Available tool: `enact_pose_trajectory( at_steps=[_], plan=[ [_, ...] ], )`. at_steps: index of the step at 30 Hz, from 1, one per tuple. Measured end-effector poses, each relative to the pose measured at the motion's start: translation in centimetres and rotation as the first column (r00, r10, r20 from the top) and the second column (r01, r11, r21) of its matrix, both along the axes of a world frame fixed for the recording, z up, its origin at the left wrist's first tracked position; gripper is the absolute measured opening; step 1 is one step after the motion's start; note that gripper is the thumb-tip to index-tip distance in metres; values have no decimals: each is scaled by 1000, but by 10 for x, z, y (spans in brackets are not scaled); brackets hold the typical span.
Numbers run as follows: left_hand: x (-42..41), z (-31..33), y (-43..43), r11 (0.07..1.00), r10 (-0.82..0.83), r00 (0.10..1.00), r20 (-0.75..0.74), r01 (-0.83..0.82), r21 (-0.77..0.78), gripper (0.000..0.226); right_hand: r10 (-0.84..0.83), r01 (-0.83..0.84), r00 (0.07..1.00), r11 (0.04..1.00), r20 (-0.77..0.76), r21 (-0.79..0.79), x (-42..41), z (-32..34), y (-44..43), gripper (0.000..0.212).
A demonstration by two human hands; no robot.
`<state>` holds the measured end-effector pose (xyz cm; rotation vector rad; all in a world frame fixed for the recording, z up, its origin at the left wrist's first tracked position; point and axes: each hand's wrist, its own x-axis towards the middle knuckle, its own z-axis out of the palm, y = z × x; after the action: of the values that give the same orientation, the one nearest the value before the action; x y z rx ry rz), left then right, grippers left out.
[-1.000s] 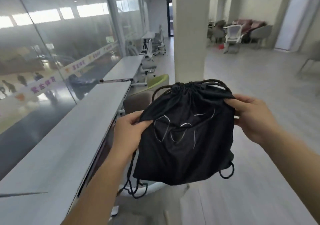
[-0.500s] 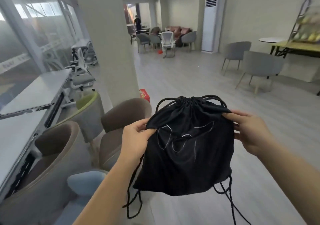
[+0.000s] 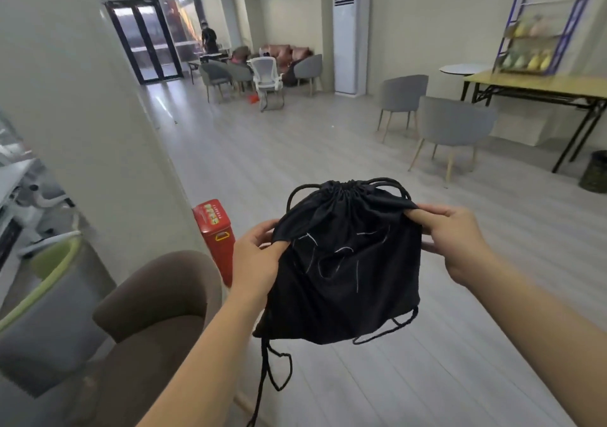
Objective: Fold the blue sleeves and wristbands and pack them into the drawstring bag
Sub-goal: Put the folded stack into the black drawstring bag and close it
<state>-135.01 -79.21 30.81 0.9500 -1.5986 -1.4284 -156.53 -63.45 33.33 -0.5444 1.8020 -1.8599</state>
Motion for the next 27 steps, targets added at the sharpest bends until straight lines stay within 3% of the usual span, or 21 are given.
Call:
enact_pose_trajectory(
  at_steps=[7, 11, 16, 27],
  plan=[
    [-134, -39, -135, 982, 12, 988, 154, -40, 183, 32, 78, -84, 991, 995, 112, 48, -143, -51, -144, 13],
    [-189, -43, -214, 959, 98, 983, 156, -135, 251, 31, 176, -186, 974, 981, 145, 58, -209, -54, -244, 14],
    [-239, -47, -332, 939, 231, 964, 129, -256, 229, 29, 215, -222, 964, 975, 155, 31, -267, -55, -389, 13],
    [-332, -50, -646, 958, 238, 967, 89, -249, 143, 29, 320, -326, 940, 944, 116, 42, -375, -39, -727, 15]
  ],
)
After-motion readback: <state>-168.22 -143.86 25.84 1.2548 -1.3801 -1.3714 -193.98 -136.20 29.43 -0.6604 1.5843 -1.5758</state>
